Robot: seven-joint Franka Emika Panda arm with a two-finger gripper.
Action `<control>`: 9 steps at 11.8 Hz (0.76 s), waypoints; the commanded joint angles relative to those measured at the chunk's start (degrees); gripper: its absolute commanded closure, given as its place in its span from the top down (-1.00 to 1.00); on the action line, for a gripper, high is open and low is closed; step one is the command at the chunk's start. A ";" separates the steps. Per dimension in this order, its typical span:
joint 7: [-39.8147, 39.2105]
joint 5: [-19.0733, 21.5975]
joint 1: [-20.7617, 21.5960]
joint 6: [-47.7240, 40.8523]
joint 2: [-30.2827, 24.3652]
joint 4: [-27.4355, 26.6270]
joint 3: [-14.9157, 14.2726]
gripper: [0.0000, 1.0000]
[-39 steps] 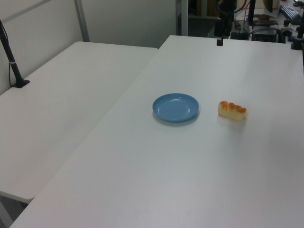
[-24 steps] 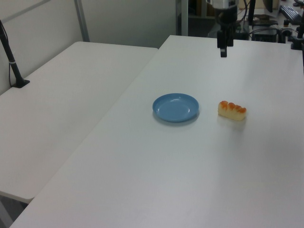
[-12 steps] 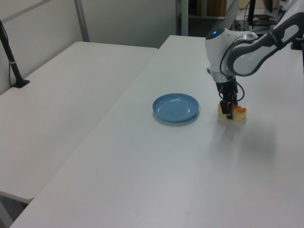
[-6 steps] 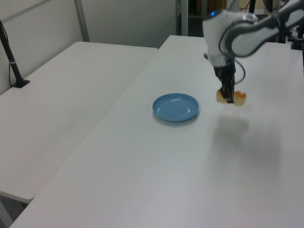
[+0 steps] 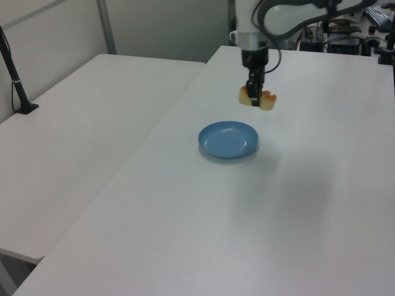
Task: Put the bread onto the plate
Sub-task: 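Lift the bread roll and carry it over the blue plate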
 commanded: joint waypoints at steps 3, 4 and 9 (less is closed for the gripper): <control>3.57 0.66 -0.18 5.32 17.33 16.59 -0.62 -0.13; 4.71 0.48 0.44 6.66 18.56 15.54 -0.44 0.03; 6.92 -0.66 1.67 7.99 18.58 12.37 -0.18 1.00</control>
